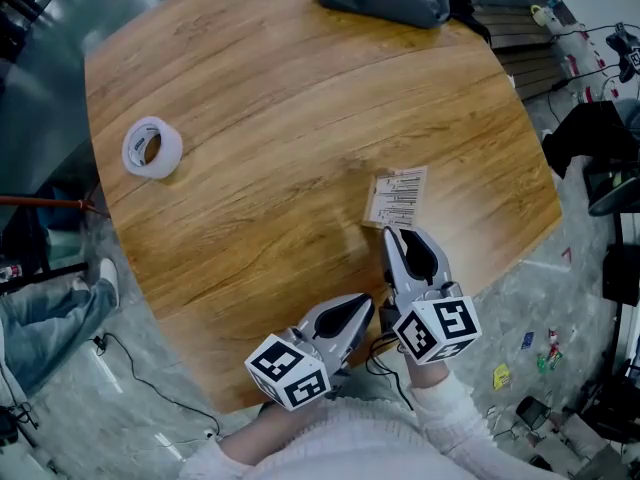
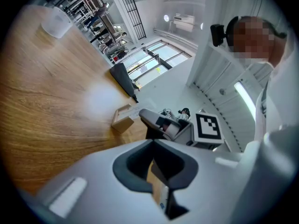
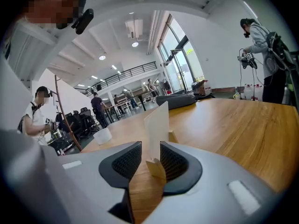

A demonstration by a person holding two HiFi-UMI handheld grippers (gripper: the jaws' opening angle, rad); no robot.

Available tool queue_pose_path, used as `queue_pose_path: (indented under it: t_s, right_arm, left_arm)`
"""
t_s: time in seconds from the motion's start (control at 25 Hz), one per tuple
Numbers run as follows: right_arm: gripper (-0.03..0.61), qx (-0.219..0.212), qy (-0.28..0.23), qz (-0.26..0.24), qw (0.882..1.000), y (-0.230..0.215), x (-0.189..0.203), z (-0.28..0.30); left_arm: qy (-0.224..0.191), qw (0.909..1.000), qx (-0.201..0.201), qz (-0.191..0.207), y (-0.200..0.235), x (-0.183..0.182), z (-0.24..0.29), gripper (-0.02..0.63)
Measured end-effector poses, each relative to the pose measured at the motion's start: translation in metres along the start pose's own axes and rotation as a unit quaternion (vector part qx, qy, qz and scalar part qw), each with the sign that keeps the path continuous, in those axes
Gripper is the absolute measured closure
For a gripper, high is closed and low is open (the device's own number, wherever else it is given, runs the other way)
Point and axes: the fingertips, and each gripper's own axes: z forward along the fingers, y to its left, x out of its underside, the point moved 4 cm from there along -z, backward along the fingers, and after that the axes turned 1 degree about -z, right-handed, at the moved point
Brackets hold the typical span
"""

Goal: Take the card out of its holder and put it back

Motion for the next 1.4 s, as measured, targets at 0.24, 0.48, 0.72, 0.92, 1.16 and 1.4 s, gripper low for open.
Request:
queue_pose_path:
  t_s: [0.24,0.48,0.72,0.92,1.16,1.4]
  right_arm:
    - [0.472,0.010,-0.020,0.008,1.000,-0.001,-0.008,0.008]
    - [0.525,0.033,-0.024,0.002,0.999,-0.001,-0.011,0.014]
    - [0.560,0.058,-0.020,0.003,0.998,-0.005,-0.011,0.012]
    - [0.583,0.067,-0.018,-0.005,0.998,-0.004,-0.010,0.012]
    - [0.583,0.070,-0.018,-0.007,0.997,-0.004,-0.011,0.012]
    - [0.583,0.073,-0.024,-0.009,0.997,-0.003,-0.015,0.009]
  left_arm:
    - [0.005,1.0000,-0.004,-0.002,0.004,0.001,-0.003,0.606]
    - [0.005,0.9999,-0.005,-0.006,0.009,0.000,-0.007,0.606]
    - [0.006,0.9999,-0.004,-0.012,0.011,-0.001,-0.010,0.606]
    - [0.005,0.9999,-0.002,-0.012,0.010,-0.001,-0.012,0.606]
    - [0.005,0.9999,-0.003,-0.010,0.011,-0.002,-0.014,0.606]
    - [0.004,0.9999,-0.001,-0.011,0.011,-0.002,-0.016,0.606]
